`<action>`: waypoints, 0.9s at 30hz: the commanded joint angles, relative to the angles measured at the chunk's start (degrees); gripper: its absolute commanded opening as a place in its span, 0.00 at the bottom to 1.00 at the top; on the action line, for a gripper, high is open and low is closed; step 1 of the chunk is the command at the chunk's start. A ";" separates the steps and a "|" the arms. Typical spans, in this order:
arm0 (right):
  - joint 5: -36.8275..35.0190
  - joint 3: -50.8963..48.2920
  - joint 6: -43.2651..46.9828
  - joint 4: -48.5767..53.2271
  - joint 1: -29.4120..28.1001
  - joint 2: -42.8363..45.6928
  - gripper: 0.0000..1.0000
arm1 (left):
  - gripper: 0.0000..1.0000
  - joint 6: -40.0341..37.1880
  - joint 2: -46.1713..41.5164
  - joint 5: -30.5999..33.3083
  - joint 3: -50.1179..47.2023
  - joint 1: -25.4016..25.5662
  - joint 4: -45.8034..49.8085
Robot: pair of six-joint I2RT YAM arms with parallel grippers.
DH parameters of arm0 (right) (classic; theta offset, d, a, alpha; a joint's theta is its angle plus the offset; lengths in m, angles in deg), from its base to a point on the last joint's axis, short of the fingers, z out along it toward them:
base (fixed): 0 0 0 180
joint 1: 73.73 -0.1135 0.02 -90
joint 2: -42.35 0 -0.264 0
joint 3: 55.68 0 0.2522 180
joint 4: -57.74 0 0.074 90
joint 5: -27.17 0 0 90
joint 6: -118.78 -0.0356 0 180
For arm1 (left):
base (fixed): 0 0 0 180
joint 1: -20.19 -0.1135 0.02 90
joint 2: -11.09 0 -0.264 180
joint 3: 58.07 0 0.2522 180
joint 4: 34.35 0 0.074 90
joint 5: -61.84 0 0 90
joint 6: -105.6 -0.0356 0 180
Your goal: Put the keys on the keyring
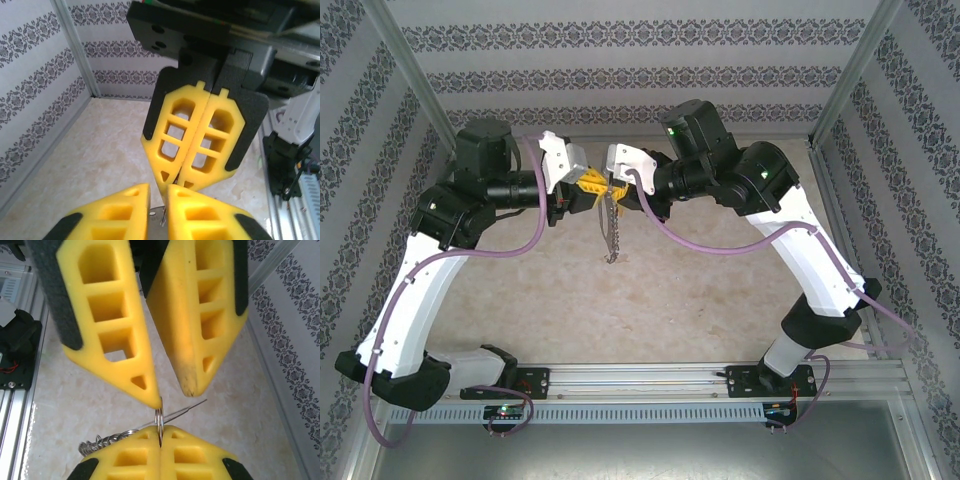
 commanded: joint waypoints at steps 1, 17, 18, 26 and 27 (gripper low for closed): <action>-0.76 1.86 0.93 0.30 -0.70 -0.10 0.00 | 0.13 -3.32 0.42 1.43 1.80 1.19 3.60; -0.20 2.42 1.02 0.30 -0.70 -0.82 0.00 | 0.15 -5.00 1.31 3.40 1.53 2.54 5.56; -0.15 2.40 1.02 0.31 -0.73 -0.80 0.00 | 0.16 -5.05 1.34 3.50 1.54 2.61 5.64; 1.13 2.24 0.50 -0.22 -0.71 -0.73 0.00 | 0.02 -5.56 1.75 3.89 1.63 2.95 6.00; 1.30 2.25 0.47 -0.25 -0.68 -0.72 0.00 | 0.00 -5.55 1.74 3.78 1.70 2.95 5.92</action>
